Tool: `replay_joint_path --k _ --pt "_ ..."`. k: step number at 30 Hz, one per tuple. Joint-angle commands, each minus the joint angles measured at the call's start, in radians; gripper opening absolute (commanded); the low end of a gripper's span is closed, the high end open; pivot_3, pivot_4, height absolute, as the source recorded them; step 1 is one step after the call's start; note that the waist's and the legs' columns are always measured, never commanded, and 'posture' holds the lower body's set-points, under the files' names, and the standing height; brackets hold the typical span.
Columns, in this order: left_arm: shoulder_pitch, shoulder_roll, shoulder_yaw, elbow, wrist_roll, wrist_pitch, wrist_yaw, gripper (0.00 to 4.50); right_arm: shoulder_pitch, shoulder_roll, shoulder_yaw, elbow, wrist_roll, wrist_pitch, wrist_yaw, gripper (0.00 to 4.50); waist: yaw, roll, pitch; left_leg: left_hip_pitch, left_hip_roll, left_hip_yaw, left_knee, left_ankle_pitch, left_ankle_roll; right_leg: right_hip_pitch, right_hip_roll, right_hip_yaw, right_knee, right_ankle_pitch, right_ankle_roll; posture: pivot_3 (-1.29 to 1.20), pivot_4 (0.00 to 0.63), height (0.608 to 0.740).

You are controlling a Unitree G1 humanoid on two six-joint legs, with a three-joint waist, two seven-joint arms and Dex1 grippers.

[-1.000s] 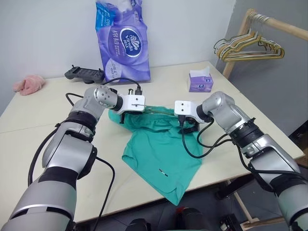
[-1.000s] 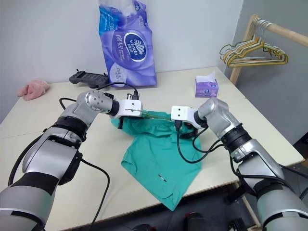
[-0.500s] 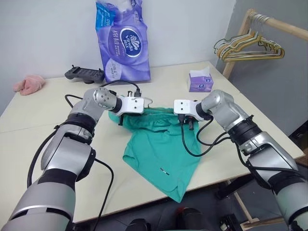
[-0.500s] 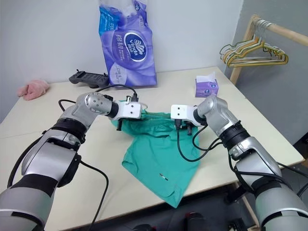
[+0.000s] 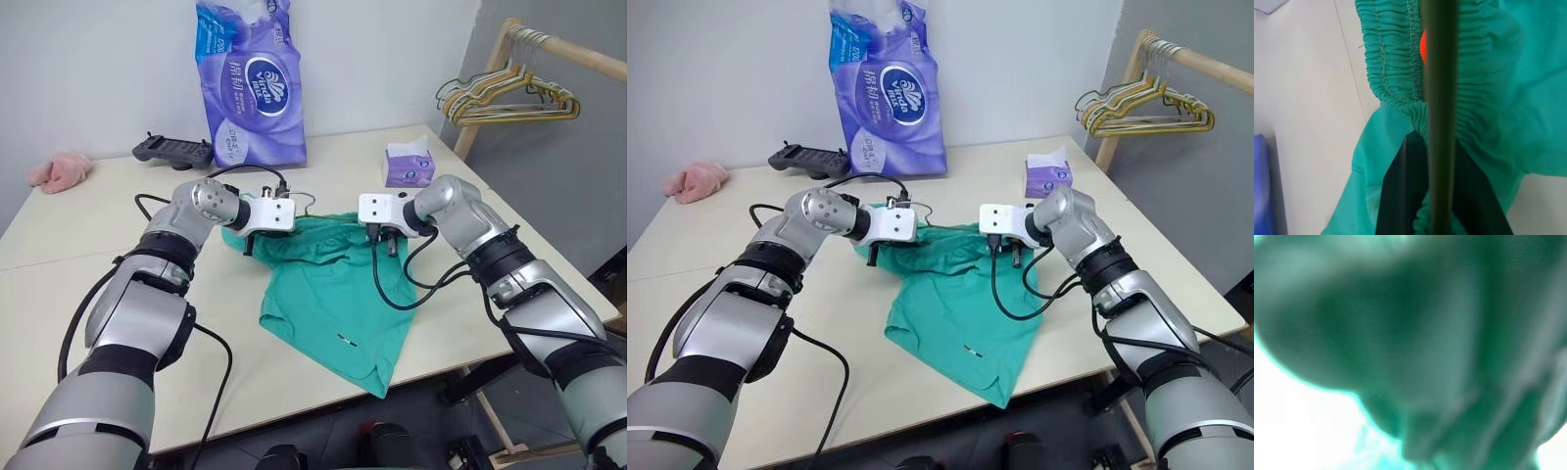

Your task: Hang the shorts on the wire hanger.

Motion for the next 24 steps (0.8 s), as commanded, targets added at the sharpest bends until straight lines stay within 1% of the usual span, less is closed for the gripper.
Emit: replay_joint_path --k 1,3,7,9,10,12,14,17,20,22,24 --pt "-0.038 0.010 0.067 -0.038 -0.053 0.045 -0.012 1.75 0.000 -0.015 -0.029 -0.022 -0.004 0.007 0.005 0.00 0.000 0.000 0.000 0.000 0.000 0.000 0.000 0.000 0.000 0.000 0.000 0.000 0.000 0.000 0.000 -0.04 0.041 0.740" --pt "-0.039 0.015 0.087 -0.050 -0.081 0.069 -0.065 2.40 0.003 -0.021 -0.032 -0.023 -0.005 0.005 0.003 0.00 0.000 0.000 0.000 0.000 0.000 0.000 0.000 0.000 0.000 0.000 0.000 0.000 0.000 0.000 0.000 -0.05 0.043 0.740" --pt "-0.038 0.032 0.149 -0.101 -0.173 0.173 -0.207 3.70 0.016 -0.038 -0.041 -0.034 -0.002 0.011 0.007 0.00 0.000 0.000 0.000 0.000 0.000 0.000 0.000 0.000 0.000 0.000 0.000 0.000 0.000 0.000 0.000 -0.05 0.043 0.740" --pt "-0.052 0.077 0.177 -0.123 -0.216 0.234 -0.307 4.27 0.030 -0.052 -0.050 -0.046 0.005 0.020 0.007 0.00 -0.002 0.000 0.000 0.000 0.000 0.000 0.000 0.000 0.000 0.000 0.000 0.000 0.000 0.000 0.000 -0.05 0.043 0.740" --pt "-0.070 0.105 0.194 -0.124 -0.238 0.266 -0.357 4.43 0.039 -0.063 -0.054 -0.050 0.007 0.022 0.008 0.00 -0.006 0.000 0.000 0.000 0.000 0.000 0.000 0.000 0.000 0.000 0.000 0.000 0.000 0.000 0.000 -0.05 0.043 0.740" --pt "-0.109 0.160 0.224 -0.111 -0.266 0.323 -0.416 4.43 0.060 -0.085 -0.066 -0.064 0.014 0.034 0.012 0.00 -0.011 0.000 0.000 0.000 0.001 0.000 0.000 0.000 0.000 0.000 0.001 0.000 0.000 0.000 0.000 -0.04 0.041 0.740" --pt "-0.140 0.200 0.244 -0.081 -0.266 0.336 -0.396 4.43 0.082 -0.105 -0.079 -0.081 0.016 0.043 0.014 0.00 -0.012 0.000 0.000 0.000 0.001 0.000 -0.001 0.000 0.000 0.000 0.001 -0.001 0.000 0.000 0.000 -0.04 0.039 0.740" --pt "-0.145 0.249 0.262 -0.068 -0.267 0.339 -0.426 4.43 0.113 -0.130 -0.101 -0.117 0.026 0.067 0.024 0.00 -0.010 0.001 0.000 0.000 0.000 -0.001 -0.001 0.000 0.000 0.001 0.001 0.000 -0.001 0.000 0.000 -0.04 0.038 0.740" --pt "-0.082 0.297 0.261 -0.082 -0.245 0.267 -0.414 4.43 0.147 -0.164 -0.131 -0.164 0.034 0.086 0.027 0.00 -0.009 0.001 0.000 0.001 0.001 -0.001 0.000 0.000 0.000 0.001 0.001 -0.001 0.000 0.000 0.000 -0.02 0.033 0.740" --pt "-0.017 0.297 0.267 -0.113 -0.255 0.251 -0.408 4.43 0.161 -0.181 -0.150 -0.187 0.046 0.105 0.028 0.00 -0.008 0.001 0.000 0.001 0.000 0.000 0.000 0.000 0.000 0.001 0.001 0.000 0.000 0.000 0.000 -0.02 0.033 0.740" --pt "0.054 0.286 0.287 -0.160 -0.288 0.270 -0.407 4.43 0.172 -0.193 -0.171 -0.223 0.061 0.129 0.022 0.00 -0.003 0.001 0.000 0.001 0.001 -0.001 0.000 0.000 0.000 0.001 0.001 0.000 0.000 0.000 0.000 -0.02 0.030 0.740"
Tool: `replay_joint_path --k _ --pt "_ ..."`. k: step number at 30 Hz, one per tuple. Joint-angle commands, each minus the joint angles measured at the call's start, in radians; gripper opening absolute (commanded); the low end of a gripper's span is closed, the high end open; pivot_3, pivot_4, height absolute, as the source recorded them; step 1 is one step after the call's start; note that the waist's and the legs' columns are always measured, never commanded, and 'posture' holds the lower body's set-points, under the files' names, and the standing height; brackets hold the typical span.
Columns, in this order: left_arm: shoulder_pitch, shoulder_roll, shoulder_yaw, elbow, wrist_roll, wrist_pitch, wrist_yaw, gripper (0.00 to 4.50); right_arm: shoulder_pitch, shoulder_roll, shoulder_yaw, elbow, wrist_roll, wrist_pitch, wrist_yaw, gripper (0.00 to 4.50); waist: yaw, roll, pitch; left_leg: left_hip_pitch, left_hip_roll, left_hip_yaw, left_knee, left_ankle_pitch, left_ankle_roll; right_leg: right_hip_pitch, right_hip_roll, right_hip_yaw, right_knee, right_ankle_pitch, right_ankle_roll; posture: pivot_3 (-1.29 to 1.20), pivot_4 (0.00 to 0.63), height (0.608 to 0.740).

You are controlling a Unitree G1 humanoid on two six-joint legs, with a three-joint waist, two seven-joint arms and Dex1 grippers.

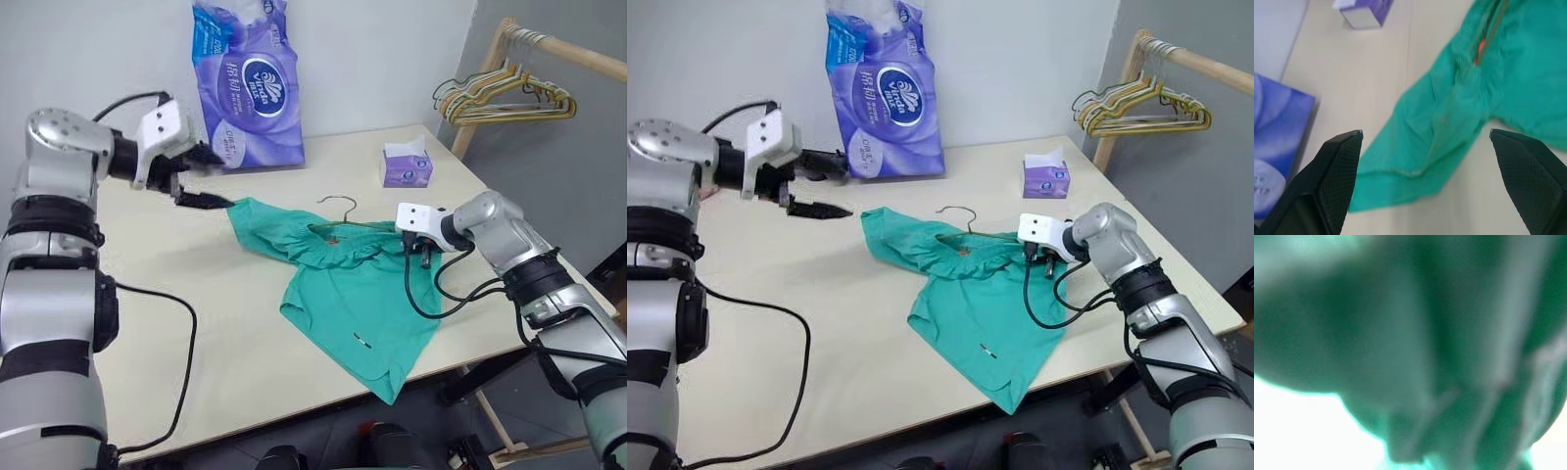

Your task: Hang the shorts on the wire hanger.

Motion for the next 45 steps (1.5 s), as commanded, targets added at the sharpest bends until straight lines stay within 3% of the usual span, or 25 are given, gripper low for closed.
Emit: replay_joint_path --k 1,4,7,11,17,20,27,33,38,41,45 --pt "0.073 -0.017 0.048 -0.088 -0.056 0.011 0.032 4.43 -0.006 -0.025 -0.076 -0.091 0.038 0.055 -0.007 0.00 0.006 0.000 0.000 0.000 0.000 0.000 0.000 0.000 0.000 0.000 0.000 0.000 0.000 0.000 0.000 -0.02 0.030 0.740" --pt "0.161 -0.084 0.136 -0.189 -0.151 0.067 0.136 4.43 0.018 -0.027 -0.140 -0.185 0.090 0.177 -0.012 0.00 0.016 0.000 0.000 -0.001 0.000 0.000 0.001 0.000 0.000 0.000 -0.001 0.000 0.000 0.000 0.000 -0.01 0.027 0.740" --pt "0.280 -0.125 0.215 -0.424 -0.310 0.330 0.141 4.43 0.068 -0.033 -0.203 -0.298 0.150 0.316 -0.024 0.00 0.017 -0.001 -0.001 -0.001 0.000 0.000 0.002 0.000 0.000 0.000 -0.001 0.000 0.000 0.000 0.000 -0.02 0.026 0.740" --pt "0.478 -0.179 0.270 -0.765 -0.458 0.554 0.247 4.43 0.168 -0.060 -0.289 -0.468 0.209 0.470 -0.074 0.00 0.016 -0.001 -0.002 -0.001 0.000 0.000 0.000 0.000 0.000 0.000 -0.001 0.000 0.001 0.000 0.000 -0.03 0.025 0.740" --pt "0.612 -0.269 0.301 -1.053 -0.577 0.725 0.444 4.43 0.249 -0.061 -0.356 -0.618 0.272 0.613 -0.163 0.00 0.019 -0.001 -0.002 0.000 0.000 0.001 0.002 0.000 0.000 0.001 -0.001 0.001 0.002 0.000 0.000 -0.05 0.027 0.740" --pt "0.655 -0.297 0.286 -1.148 -0.626 0.789 0.501 4.43 0.326 -0.015 -0.483 -0.741 0.343 0.744 -0.239 0.00 0.021 -0.002 -0.003 0.000 0.000 0.001 0.000 0.000 0.000 0.001 -0.001 0.001 0.000 0.000 0.000 -0.05 0.033 0.740" --pt "0.683 -0.316 0.244 -1.245 -0.692 0.835 0.537 4.43 0.465 0.052 -0.727 -0.952 0.402 0.942 -0.432 0.00 0.041 -0.001 -0.003 0.002 0.000 0.002 0.001 0.000 0.000 0.003 -0.001 0.002 0.001 0.000 0.000 -0.08 0.043 0.740" --pt "0.611 -0.407 0.146 -1.224 -0.697 0.806 0.539 4.43 0.590 0.172 -0.938 -1.163 0.308 1.089 -0.691 0.00 0.053 0.000 -0.003 0.003 0.000 0.002 0.001 0.000 0.000 0.005 -0.001 0.002 0.000 0.000 0.001 -0.16 0.054 0.740" --pt "0.554 -0.452 0.094 -1.167 -0.688 0.770 0.514 4.43 0.736 0.139 -0.986 -1.220 0.240 1.041 -0.805 0.00 0.036 0.006 -0.006 0.003 0.000 0.003 0.000 0.000 0.001 0.005 0.000 0.003 -0.001 0.000 0.001 -0.22 0.057 0.740" --pt "0.507 -0.485 0.061 -1.093 -0.670 0.725 0.479 4.43 0.750 0.177 -1.121 -1.236 0.184 1.071 -0.902 0.00 0.023 0.009 -0.007 0.005 0.000 0.003 0.000 -0.002 0.004 0.008 0.001 0.003 -0.001 0.000 0.001 -0.26 0.054 0.740" --pt "0.468 -0.513 0.028 -1.028 -0.649 0.683 0.447 4.43 0.788 0.163 -1.206 -1.223 0.126 1.082 -0.976 0.00 -0.001 0.014 -0.007 0.013 0.001 0.003 -0.002 -0.005 0.009 0.017 0.002 0.003 -0.003 -0.001 0.002 -0.29 0.052 0.740"
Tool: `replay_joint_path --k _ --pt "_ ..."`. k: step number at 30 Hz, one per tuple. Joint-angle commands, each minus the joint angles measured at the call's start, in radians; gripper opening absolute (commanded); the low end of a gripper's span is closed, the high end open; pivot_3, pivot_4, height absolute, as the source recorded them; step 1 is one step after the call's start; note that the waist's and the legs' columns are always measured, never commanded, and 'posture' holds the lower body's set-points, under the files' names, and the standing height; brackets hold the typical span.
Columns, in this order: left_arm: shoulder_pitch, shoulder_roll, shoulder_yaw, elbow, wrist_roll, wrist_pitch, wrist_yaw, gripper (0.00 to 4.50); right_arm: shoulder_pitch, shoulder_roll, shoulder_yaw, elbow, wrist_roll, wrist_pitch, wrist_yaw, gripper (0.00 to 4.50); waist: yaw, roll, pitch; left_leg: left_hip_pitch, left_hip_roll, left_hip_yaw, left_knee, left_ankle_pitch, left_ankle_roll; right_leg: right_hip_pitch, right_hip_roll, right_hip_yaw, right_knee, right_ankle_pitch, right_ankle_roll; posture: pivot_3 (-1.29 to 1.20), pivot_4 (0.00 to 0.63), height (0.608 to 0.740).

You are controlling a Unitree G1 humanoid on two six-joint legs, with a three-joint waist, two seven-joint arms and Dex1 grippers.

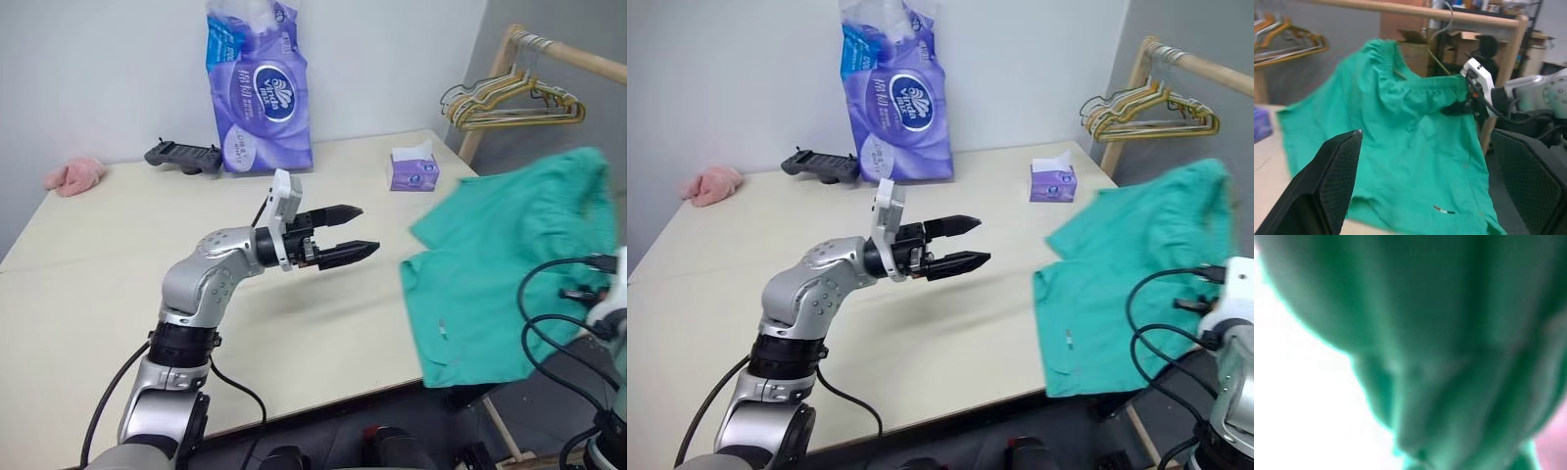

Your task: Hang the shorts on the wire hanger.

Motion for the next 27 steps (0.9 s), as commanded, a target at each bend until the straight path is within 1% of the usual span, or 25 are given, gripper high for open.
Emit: replay_joint_path --k 1,2,7,9,11,14,16,19,20,24,27 --pt "-0.046 -0.016 -0.017 0.038 0.019 -0.040 -0.029 4.43 0.011 -0.018 -0.083 -0.034 -0.060 -0.004 -0.074 0.00 -0.013 0.001 0.000 0.004 0.001 0.000 -0.001 -0.002 0.004 0.004 0.001 0.000 -0.001 -0.001 0.000 -0.30 0.052 0.740" --pt "-0.053 -0.023 -0.026 0.051 0.027 -0.051 -0.035 4.43 0.010 -0.016 -0.109 -0.026 -0.076 0.000 -0.096 0.00 -0.020 0.002 0.000 0.006 0.001 0.000 -0.001 -0.003 0.005 0.006 0.002 0.000 -0.001 -0.003 -0.001 -0.31 0.053 0.740" --pt "-0.083 -0.067 -0.050 0.081 0.039 -0.080 -0.049 4.43 -0.023 -0.019 -0.214 0.020 -0.126 -0.011 -0.182 0.00 -0.053 0.007 0.000 0.006 0.000 0.000 -0.001 -0.005 0.008 0.007 0.004 0.000 0.000 -0.006 0.001 -0.33 0.052 0.740" --pt "-0.089 -0.081 -0.056 0.079 0.037 -0.089 -0.063 4.43 -0.042 -0.031 -0.236 0.040 -0.137 -0.025 -0.207 0.00 -0.066 0.008 -0.001 0.006 0.000 0.001 -0.001 -0.005 0.009 0.007 0.004 0.002 0.000 -0.006 0.001 -0.33 0.051 0.740" --pt "-0.094 -0.092 -0.061 0.073 0.028 -0.084 -0.078 4.43 -0.054 -0.048 -0.243 0.066 -0.145 -0.050 -0.226 0.00 -0.076 0.009 -0.001 0.007 0.000 0.001 -0.001 -0.005 0.009 0.008 0.003 0.002 0.000 -0.006 0.002 -0.33 0.050 0.740" --pt "-0.099 -0.103 -0.074 0.050 -0.005 -0.050 -0.121 4.43 -0.088 -0.082 -0.251 0.132 -0.143 -0.105 -0.249 0.00 -0.087 0.015 -0.001 0.009 0.000 0.001 -0.002 -0.007 0.012 0.013 0.004 0.002 -0.003 -0.007 0.003 -0.32 0.043 0.740" --pt "-0.114 -0.117 -0.066 0.031 -0.058 -0.004 -0.147 4.43 -0.116 -0.117 -0.233 0.202 -0.125 -0.157 -0.250 0.00 -0.095 0.017 -0.001 0.011 -0.001 0.001 -0.001 -0.009 0.015 0.016 0.005 0.001 -0.003 -0.009 0.005 -0.32 0.041 0.740" --pt "-0.135 -0.127 -0.066 0.019 -0.083 0.015 -0.173 4.43 -0.148 -0.157 -0.202 0.303 -0.108 -0.230 -0.249 0.00 -0.103 0.018 -0.001 0.012 -0.002 0.002 -0.001 -0.010 0.016 0.019 0.004 0.002 -0.005 -0.010 0.007 -0.31 0.038 0.740" --pt "-0.141 -0.134 -0.060 0.020 -0.085 0.009 -0.168 4.43 -0.155 -0.165 -0.194 0.324 -0.103 -0.249 -0.247 0.00 -0.104 0.018 -0.001 0.013 -0.002 0.003 -0.001 -0.010 0.017 0.019 0.004 0.003 -0.005 -0.010 0.007 -0.31 0.036 0.740" --pt "-0.197 -0.227 0.010 0.075 -0.080 -0.044 -0.033 4.43 -0.215 -0.200 -0.156 0.442 -0.056 -0.318 -0.221 0.00 -0.104 0.018 -0.001 0.014 -0.003 0.004 -0.001 -0.010 0.017 0.021 0.004 0.005 -0.006 -0.011 0.008 -0.30 0.033 0.740" --pt "-0.190 -0.256 0.000 0.093 -0.008 -0.135 0.017 4.43 -0.236 -0.221 -0.144 0.510 -0.033 -0.351 -0.220 0.00 -0.103 0.020 -0.002 0.015 -0.002 0.006 -0.001 -0.010 0.017 0.021 0.004 0.007 -0.006 -0.011 0.008 -0.29 0.033 0.740"
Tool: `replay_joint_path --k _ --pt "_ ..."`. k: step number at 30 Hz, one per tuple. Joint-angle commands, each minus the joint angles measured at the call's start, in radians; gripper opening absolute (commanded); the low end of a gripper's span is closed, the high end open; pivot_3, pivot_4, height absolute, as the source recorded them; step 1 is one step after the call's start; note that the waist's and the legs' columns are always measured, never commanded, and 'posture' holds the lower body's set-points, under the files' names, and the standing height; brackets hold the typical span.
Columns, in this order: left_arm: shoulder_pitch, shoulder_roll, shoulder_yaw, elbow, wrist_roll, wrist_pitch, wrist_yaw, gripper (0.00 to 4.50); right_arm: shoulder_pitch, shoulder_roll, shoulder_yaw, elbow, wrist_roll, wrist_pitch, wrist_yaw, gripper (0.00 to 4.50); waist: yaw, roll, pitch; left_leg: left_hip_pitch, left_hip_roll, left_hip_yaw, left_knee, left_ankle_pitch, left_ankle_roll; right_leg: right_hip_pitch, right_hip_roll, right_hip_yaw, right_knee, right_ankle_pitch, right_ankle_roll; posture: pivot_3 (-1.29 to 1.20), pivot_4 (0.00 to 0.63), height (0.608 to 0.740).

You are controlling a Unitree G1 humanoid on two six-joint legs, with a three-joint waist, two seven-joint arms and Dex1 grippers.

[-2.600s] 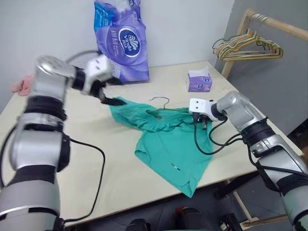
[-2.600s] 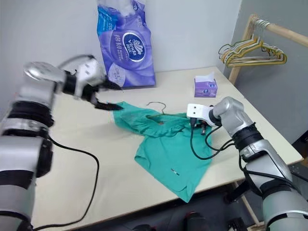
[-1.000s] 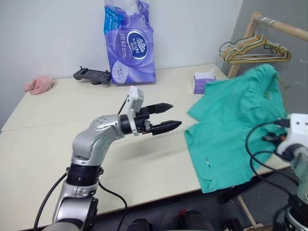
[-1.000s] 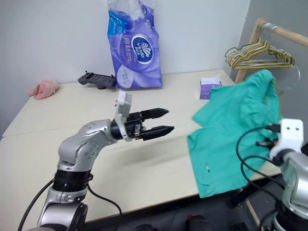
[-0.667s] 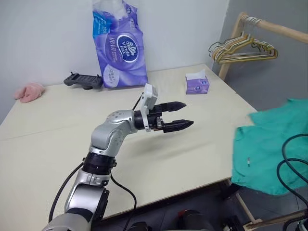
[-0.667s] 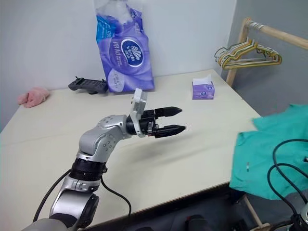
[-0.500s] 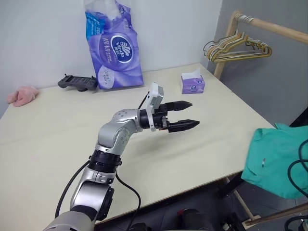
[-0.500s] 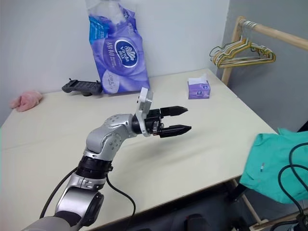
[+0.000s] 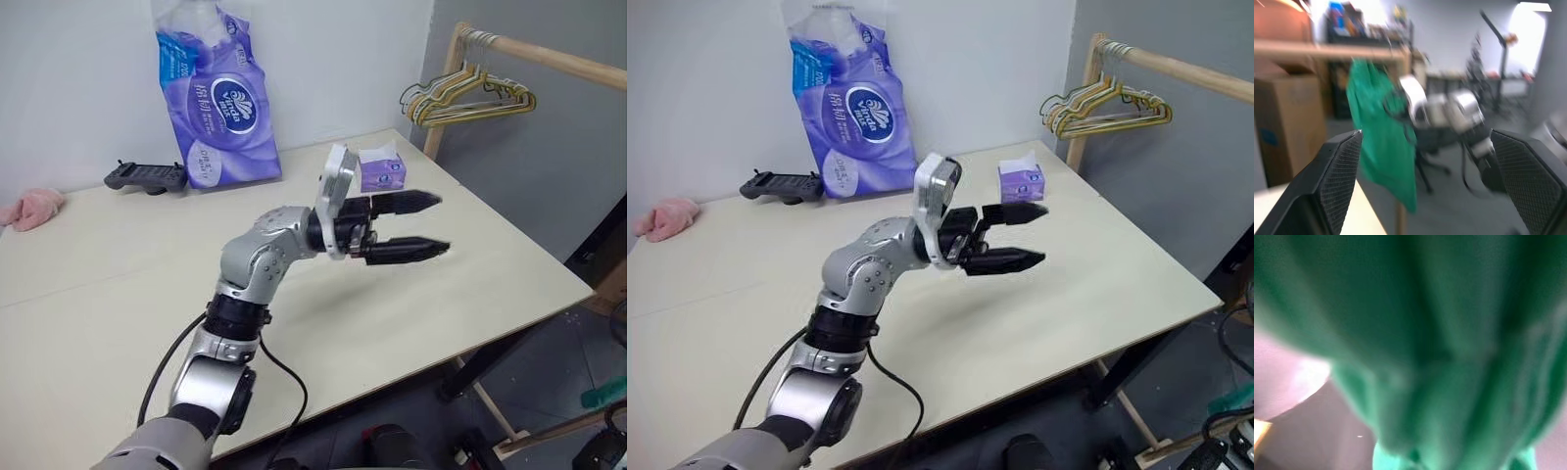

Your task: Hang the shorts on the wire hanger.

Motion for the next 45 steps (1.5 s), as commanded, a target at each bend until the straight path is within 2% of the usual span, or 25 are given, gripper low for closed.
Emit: replay_joint_path --k 1,5,12,21,26,35,42,45 --pt "-0.003 -0.030 0.014 0.019 0.077 -0.125 0.080 4.43 -0.044 -0.051 0.013 0.044 0.032 -0.071 0.002 0.00 0.001 0.001 -0.001 0.001 0.000 0.001 0.000 0.000 0.000 0.000 0.000 0.001 0.000 0.000 0.000 -0.29 0.032 0.740" --pt "0.026 -0.093 -0.022 0.048 0.195 -0.283 0.179 4.43 -0.085 -0.079 -0.001 0.142 0.057 -0.105 -0.024 0.00 0.003 -0.001 0.000 0.007 0.000 0.009 -0.005 0.000 0.000 0.001 0.001 0.010 0.000 -0.001 0.001 -0.27 0.028 0.740" --pt "0.037 -0.167 -0.056 0.054 0.234 -0.332 0.238 4.43 -0.161 -0.133 -0.016 0.297 0.101 -0.143 -0.066 0.00 0.003 -0.003 0.002 0.009 -0.001 0.018 -0.003 -0.005 0.007 0.001 0.001 0.020 -0.001 0.000 0.005 -0.26 0.028 0.740" --pt "0.017 -0.153 -0.041 0.067 0.233 -0.328 0.245 4.43 -0.240 -0.171 -0.049 0.443 0.174 -0.126 -0.108 0.00 0.004 -0.003 0.002 0.009 -0.001 0.020 -0.002 -0.007 0.010 0.001 0.001 0.022 -0.002 -0.001 0.007 -0.26 0.032 0.740" --pt "0.004 -0.140 -0.032 0.077 0.230 -0.326 0.250 4.50 -0.230 -0.172 -0.037 0.454 0.196 -0.144 -0.115 1.33 0.005 -0.003 0.002 0.009 -0.001 0.021 -0.002 -0.007 0.010 0.001 0.002 0.022 -0.002 0.000 0.007 -0.25 0.040 0.740" --pt "0.002 -0.136 -0.032 0.068 0.226 -0.316 0.254 4.50 -0.170 -0.129 -0.021 0.354 0.213 -0.107 -0.138 4.40 0.011 -0.003 0.002 0.008 -0.001 0.022 -0.003 -0.007 0.010 0.003 0.002 0.024 -0.010 0.003 0.012 -0.25 0.046 0.740" --pt "-0.004 -0.140 -0.032 0.070 0.224 -0.312 0.259 4.50 -0.121 -0.009 -0.039 0.119 0.205 0.008 -0.197 4.46 0.016 -0.003 0.003 0.008 -0.001 0.022 -0.002 -0.007 0.010 0.003 0.002 0.025 -0.010 0.003 0.012 -0.26 0.054 0.740" --pt "0.004 -0.142 -0.032 0.065 0.220 -0.308 0.260 4.50 -0.096 0.046 -0.008 -0.015 0.167 0.072 -0.238 4.46 0.018 -0.003 0.005 0.008 -0.001 0.022 -0.002 -0.008 0.010 0.003 0.002 0.025 -0.010 0.003 0.013 -0.26 0.065 0.740"
